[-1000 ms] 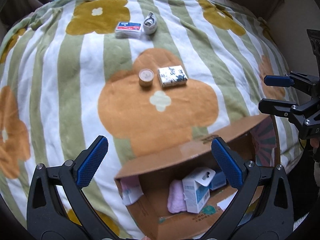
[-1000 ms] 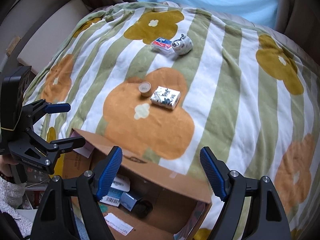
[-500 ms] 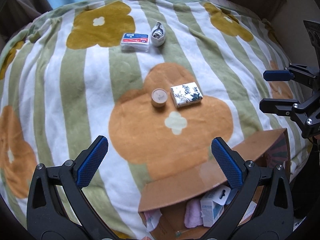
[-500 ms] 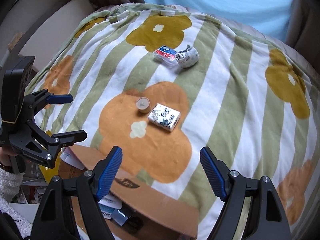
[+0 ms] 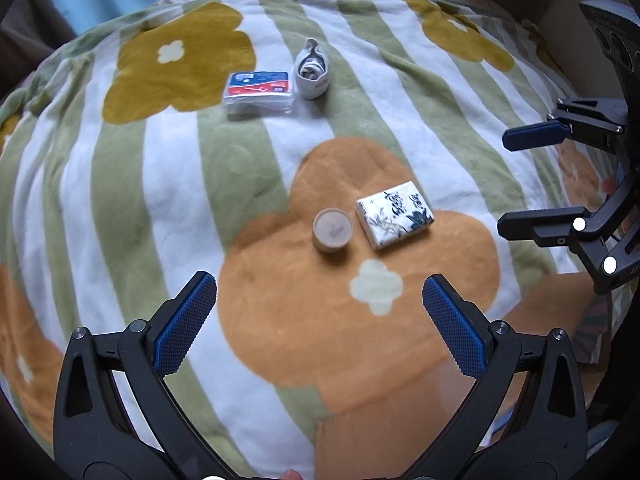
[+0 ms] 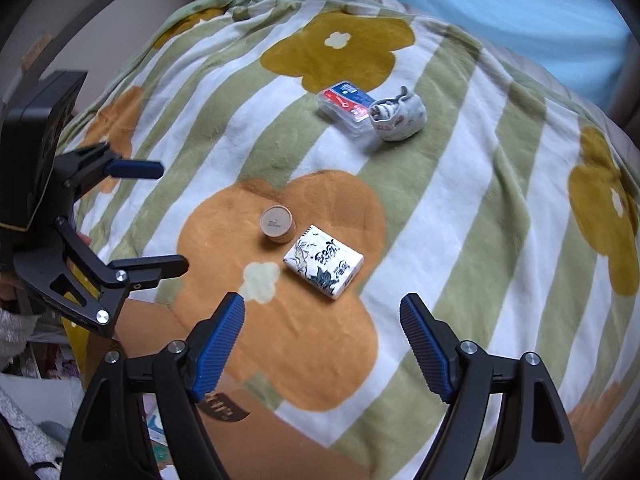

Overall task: Organize objects
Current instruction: 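Move both tools from the cardboard box over the beige tin and tissue pack, then grasp the beige tin with the left tool while the right tool grasps the patterned tissue pack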

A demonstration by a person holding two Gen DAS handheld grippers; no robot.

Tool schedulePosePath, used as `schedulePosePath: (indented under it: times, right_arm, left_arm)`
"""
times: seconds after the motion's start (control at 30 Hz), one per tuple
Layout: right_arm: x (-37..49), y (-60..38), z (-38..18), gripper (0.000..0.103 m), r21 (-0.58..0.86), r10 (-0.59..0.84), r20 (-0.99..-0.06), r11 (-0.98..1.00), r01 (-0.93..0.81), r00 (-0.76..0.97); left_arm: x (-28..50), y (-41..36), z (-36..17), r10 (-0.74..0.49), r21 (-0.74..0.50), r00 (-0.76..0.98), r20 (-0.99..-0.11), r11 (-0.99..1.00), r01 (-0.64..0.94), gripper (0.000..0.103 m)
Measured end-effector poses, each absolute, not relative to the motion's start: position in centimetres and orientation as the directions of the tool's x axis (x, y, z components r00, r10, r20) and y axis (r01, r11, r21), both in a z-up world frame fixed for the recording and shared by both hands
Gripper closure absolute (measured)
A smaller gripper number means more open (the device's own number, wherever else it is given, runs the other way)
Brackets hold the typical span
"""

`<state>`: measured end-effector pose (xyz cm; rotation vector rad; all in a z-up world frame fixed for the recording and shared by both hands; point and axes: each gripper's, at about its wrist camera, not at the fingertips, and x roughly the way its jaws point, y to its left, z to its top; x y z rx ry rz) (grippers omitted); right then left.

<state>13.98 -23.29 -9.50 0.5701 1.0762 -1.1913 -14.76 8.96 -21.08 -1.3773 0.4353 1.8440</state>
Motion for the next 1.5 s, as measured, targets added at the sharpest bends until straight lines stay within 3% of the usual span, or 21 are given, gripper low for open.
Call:
schedulePosePath:
  times: [0.57,0.8,1.13,1.33,1.4,1.5]
  right_arm:
    - [13.5,-27.7,-14.9,0.027,-0.195,-0.437,-0.897,0.526,0.828,0.066]
    - [13.4,-28.5,-16.5,0.027,-0.232,-0.448,-0.892,0.574,0.785,0.064]
    - [13.1,-28.2,-17.0,0.028,-0.233,-0.471,-0.872,0.636,0.736,0.131]
    - [13.2,-28.4,-17.4,0.042,-0.242,-0.463,-0.876,0.659,0.713,0.131]
    - [13.2,-28.4,-17.4,0.044,-0.24,-0.46,-0.878,0.665,0.707,0.134]
    - [13.1,-28.2,-17.3,0.047,-0.264,-0.474,-0.87,0.683,0.681,0.138]
  left_arm:
    - [-17.3,12.1,-26.8,0.39,-0.193,-0.025,-0.921,-0.509,-0.839,0.003]
    - [-17.1,13.0,-28.6,0.396,-0.218,0.02,-0.918,-0.461,-0.86,0.024]
    - [-16.6,14.2,-29.3,0.401,-0.196,0.021,-0.916,-0.401,-0.895,0.032]
    - [-16.2,14.5,-29.7,0.401,-0.201,0.043,-0.915,-0.362,-0.91,0.055]
    - [-16.1,14.7,-30.0,0.396,-0.199,0.048,-0.917,-0.351,-0.915,0.07]
    - [-15.9,14.7,-30.2,0.389,-0.191,0.047,-0.92,-0.342,-0.92,0.073]
